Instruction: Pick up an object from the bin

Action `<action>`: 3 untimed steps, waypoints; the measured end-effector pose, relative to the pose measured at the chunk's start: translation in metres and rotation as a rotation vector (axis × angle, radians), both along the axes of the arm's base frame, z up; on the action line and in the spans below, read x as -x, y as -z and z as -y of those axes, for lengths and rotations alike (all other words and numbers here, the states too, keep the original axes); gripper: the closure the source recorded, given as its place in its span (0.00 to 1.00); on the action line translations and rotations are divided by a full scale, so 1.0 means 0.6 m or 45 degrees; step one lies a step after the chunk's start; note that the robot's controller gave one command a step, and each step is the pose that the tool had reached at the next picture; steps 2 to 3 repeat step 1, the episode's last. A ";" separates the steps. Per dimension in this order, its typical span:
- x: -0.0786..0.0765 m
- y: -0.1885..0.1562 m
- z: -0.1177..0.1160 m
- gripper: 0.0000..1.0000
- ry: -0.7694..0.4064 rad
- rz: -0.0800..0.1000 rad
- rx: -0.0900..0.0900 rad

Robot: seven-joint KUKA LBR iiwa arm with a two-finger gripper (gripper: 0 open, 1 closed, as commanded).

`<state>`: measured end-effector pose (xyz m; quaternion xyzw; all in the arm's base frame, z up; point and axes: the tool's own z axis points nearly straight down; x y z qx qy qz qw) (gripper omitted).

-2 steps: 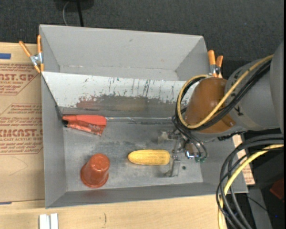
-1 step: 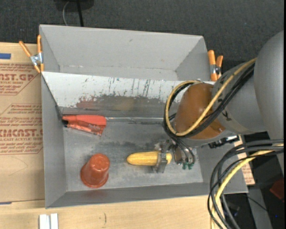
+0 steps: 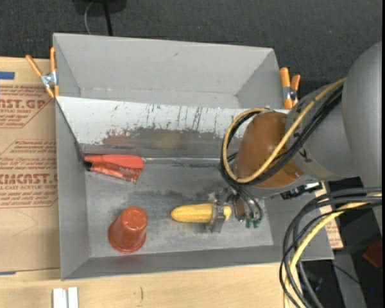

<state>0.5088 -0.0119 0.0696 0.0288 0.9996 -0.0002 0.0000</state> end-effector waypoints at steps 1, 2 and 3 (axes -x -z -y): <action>-0.013 -0.233 0.027 1.00 -0.044 0.004 0.000; -0.013 -0.233 0.027 1.00 -0.044 0.004 0.000; -0.013 -0.233 0.027 1.00 -0.044 0.004 0.000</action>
Offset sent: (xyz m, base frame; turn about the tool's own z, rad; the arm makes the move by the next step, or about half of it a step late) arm 0.0000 0.0000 0.0000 0.0000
